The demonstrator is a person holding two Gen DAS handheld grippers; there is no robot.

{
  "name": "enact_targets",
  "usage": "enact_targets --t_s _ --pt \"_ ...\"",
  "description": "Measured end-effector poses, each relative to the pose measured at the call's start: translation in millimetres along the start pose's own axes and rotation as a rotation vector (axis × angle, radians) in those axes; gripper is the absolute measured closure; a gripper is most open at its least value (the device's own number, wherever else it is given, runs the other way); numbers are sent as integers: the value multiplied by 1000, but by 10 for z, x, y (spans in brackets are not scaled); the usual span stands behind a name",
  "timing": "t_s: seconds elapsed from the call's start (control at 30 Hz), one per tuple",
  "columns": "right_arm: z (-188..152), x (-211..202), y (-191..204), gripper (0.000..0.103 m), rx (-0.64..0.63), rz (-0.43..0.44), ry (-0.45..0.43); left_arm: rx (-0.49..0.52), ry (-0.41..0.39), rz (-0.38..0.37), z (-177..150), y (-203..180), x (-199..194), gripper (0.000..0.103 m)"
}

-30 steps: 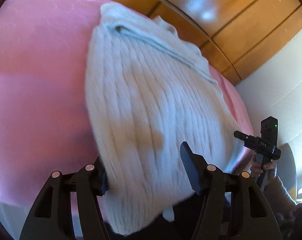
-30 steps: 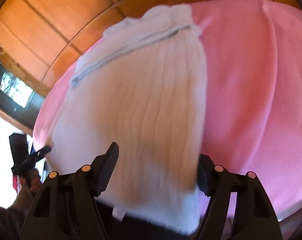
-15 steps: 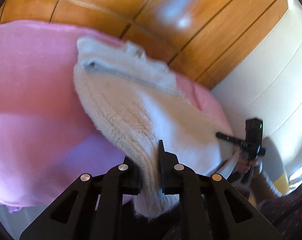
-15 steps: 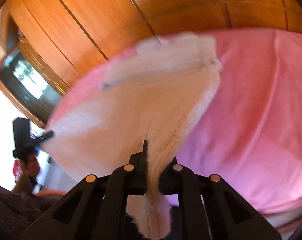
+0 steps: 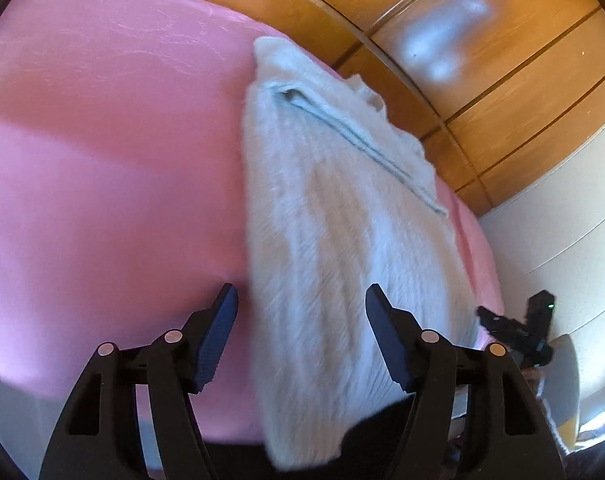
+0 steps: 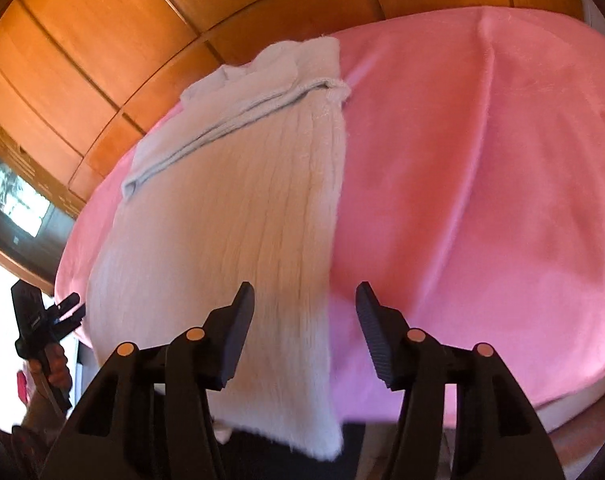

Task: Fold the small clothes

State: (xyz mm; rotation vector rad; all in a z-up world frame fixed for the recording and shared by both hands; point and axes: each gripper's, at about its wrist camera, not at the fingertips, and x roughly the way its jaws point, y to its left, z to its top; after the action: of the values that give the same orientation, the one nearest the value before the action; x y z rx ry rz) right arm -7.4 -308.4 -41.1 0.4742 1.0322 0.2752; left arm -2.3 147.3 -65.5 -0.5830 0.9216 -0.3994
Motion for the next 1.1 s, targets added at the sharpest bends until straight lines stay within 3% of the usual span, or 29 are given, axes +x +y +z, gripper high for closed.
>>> enact_targets --t_s 0.03,0.07,0.1,0.13,0.33,0.4,0.5,0.53,0.57,0.63,0.73,0.87,0.9,0.93,0.97,1.0,1.1 --pt "14 93 22 54 -5 14 18 -12 24 -10 40 -3 138 57" --pt "35 174 37 56 -33 19 37 -5 57 -5 50 -20 209 84" --pt "19 182 77 69 -70 8 46 10 78 -4 61 -2 201 92" --pt "23 176 136 93 -94 27 73 26 76 -4 58 -36 164 94" --pt "3 -426 357 94 -139 127 -9 122 -42 -159 164 -371 -672 99" --pt "-29 -404 304 94 -134 93 12 136 -39 -116 152 -333 -739 99" --pt "-1 -155 223 94 -102 60 70 79 10 -29 87 -117 -482 98" --pt "-7 -99 202 93 -100 45 78 49 22 -20 69 -41 -392 96" --pt "-19 -52 183 92 -97 34 91 18 41 -9 45 36 -297 82" --pt "-28 -20 142 79 -91 26 103 -30 64 0 -37 169 -205 61" --pt "-101 5 30 58 -72 29 116 -37 77 2 -170 245 -209 58" --pt "-223 59 -6 57 -67 58 133 5 122 -53 -308 152 -128 58" --pt "-258 68 2 58 -74 65 142 19 133 -54 -321 117 -112 59" --pt "-269 77 18 69 -79 69 153 40 152 -56 -344 59 -79 82" --pt "-294 81 50 82 -93 81 184 82 168 -36 -370 -13 -57 96" --pt "-313 66 96 94 -113 86 205 108 166 -28 -383 -77 -63 96" --pt "-320 -144 272 96 -159 156 197 155 156 -66 -382 -193 -270 98"
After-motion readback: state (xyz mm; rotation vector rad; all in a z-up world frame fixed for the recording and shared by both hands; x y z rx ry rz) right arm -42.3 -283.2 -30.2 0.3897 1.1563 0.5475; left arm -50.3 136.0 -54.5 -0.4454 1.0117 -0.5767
